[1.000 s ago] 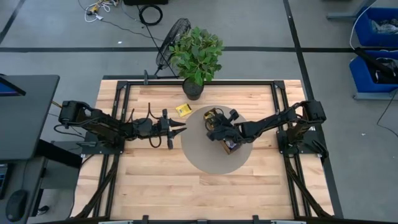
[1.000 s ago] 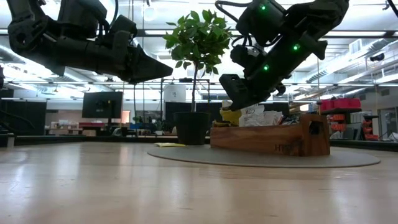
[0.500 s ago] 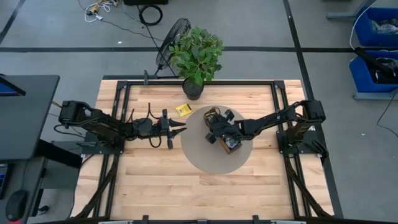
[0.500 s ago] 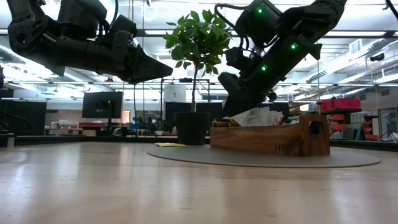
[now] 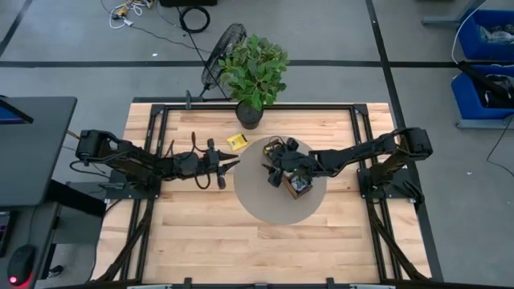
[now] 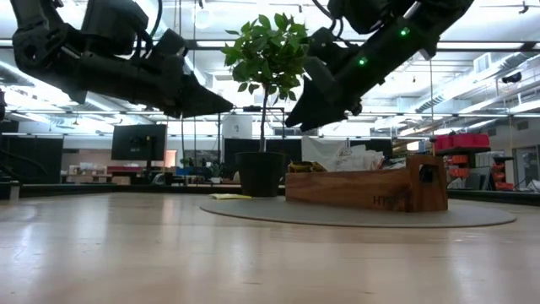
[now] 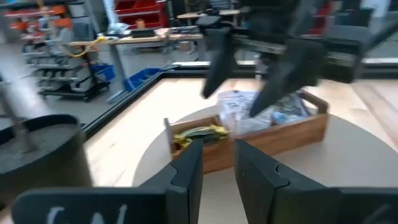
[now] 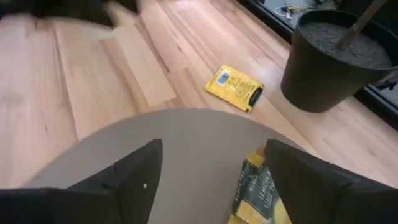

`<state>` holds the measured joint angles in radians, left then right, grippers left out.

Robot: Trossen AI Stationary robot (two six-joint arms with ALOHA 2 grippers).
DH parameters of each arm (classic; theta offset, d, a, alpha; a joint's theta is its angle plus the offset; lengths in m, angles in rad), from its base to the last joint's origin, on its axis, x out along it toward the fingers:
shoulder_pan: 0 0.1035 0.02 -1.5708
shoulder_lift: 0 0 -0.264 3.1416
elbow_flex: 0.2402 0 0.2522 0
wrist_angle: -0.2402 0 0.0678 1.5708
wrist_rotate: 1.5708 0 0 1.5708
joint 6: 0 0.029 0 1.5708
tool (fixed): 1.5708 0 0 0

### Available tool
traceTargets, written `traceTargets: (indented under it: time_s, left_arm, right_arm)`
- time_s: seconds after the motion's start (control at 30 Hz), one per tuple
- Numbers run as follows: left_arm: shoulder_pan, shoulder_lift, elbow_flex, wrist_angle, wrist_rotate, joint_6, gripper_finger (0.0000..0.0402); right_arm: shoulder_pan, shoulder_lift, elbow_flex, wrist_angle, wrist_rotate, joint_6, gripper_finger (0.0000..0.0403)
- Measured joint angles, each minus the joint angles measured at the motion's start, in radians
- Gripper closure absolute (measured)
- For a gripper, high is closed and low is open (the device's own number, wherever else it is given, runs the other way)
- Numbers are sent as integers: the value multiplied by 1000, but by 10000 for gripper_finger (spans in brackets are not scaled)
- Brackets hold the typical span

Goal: Pick & Place Tea
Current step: Put the yellow tea bag into the left section of the wooden organizer

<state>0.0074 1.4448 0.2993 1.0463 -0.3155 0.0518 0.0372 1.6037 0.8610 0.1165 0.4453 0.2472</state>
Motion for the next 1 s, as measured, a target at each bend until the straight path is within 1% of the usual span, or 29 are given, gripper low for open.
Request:
traceTargets:
  time_s: [0.07, 0.13, 0.33, 0.47, 0.53, 0.67, 0.73, 0.9, 0.97, 1.0]
  left_arm:
    - [8, 0, 10, -33, -14, 1, 307]
    - [19, 0, 31, -121, -18, 14, 307]
    - [72, 1, 183, -516, -40, -81, 298]
    - [133, 1, 269, -701, -39, -82, 279]
    - [162, 1, 288, -727, -41, -67, 270]
    - [204, 1, 291, -720, -40, -31, 259]
    - [222, 1, 292, -738, -38, -5, 257]
    - [246, 1, 291, -793, -29, 6, 257]
    - [250, 1, 291, -806, -17, 8, 257]
    - [255, 1, 291, -808, 10, 16, 257]
  right_arm:
    - [2, -10, 0, -28, -7, -23, 108]
    - [4, -14, 0, -44, -10, -46, 108]
    - [31, -15, 0, -82, -9, -75, 120]
    - [64, -22, 0, -51, 3, -137, 131]
    - [77, -26, -1, -54, 8, -178, 137]
    - [79, -53, -29, -77, -3, -185, 148]
    - [78, -89, -74, -20, -18, -201, 154]
    - [79, -256, -234, 153, -149, -249, 171]
    - [77, -326, -293, 209, -169, -254, 177]
    - [74, -357, -318, 226, -173, -254, 179]
